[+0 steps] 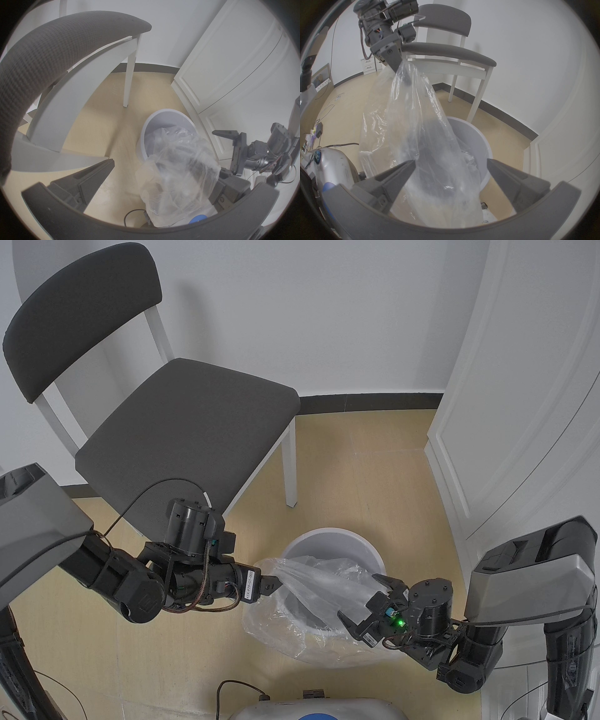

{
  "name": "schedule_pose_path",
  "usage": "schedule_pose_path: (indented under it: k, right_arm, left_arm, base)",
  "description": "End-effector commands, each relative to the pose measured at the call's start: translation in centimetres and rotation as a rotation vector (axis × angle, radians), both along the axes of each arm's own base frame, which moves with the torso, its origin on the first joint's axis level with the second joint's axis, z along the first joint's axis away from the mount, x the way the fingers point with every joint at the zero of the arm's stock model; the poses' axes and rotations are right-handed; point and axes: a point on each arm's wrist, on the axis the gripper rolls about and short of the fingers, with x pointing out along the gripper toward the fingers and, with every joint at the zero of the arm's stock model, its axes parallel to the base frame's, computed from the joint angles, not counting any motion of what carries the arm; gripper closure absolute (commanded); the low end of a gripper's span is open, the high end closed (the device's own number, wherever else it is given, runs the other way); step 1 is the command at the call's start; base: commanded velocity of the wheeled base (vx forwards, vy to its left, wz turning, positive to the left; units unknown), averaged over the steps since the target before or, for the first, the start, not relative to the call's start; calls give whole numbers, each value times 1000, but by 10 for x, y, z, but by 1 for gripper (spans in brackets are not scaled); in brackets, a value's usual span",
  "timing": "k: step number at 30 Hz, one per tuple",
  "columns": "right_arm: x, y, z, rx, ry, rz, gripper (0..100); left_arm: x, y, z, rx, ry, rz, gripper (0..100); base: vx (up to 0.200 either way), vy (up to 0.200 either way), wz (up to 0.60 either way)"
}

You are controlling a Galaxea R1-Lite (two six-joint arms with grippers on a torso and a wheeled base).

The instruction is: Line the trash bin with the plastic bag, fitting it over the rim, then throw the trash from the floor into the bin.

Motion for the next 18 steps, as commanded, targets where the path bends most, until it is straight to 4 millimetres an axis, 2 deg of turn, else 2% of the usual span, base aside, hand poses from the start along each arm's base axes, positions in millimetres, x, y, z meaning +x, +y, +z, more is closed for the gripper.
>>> schedule_pose_path:
  k: [1,4,8,14,15,18]
  right_arm:
    - [4,3,-8,0,5,-1,100]
    - [3,3,-4,9,-2,1,100]
    - [5,2,14,32,-31,-5,100]
    - [19,2,34,69,-50,-33,100]
    - [28,7,41,94,-51,-46,100]
    - [33,8,44,101,-51,-52,100]
  left_arm:
    - [-1,0,0,0,1,1,0]
    - [-1,2,2,-3,-3,5,0]
    - [-2,4,8,-11,-16,9,0]
    - [-12,14,14,-12,-19,20,0]
    - [-20,19,19,-16,-24,22,0]
    - [-23,20,21,-19,-27,23,0]
  base:
    - [0,0,0]
    - [0,0,0]
    - [0,0,0]
    - [0,0,0]
    - [0,0,0]
    - [0,0,0]
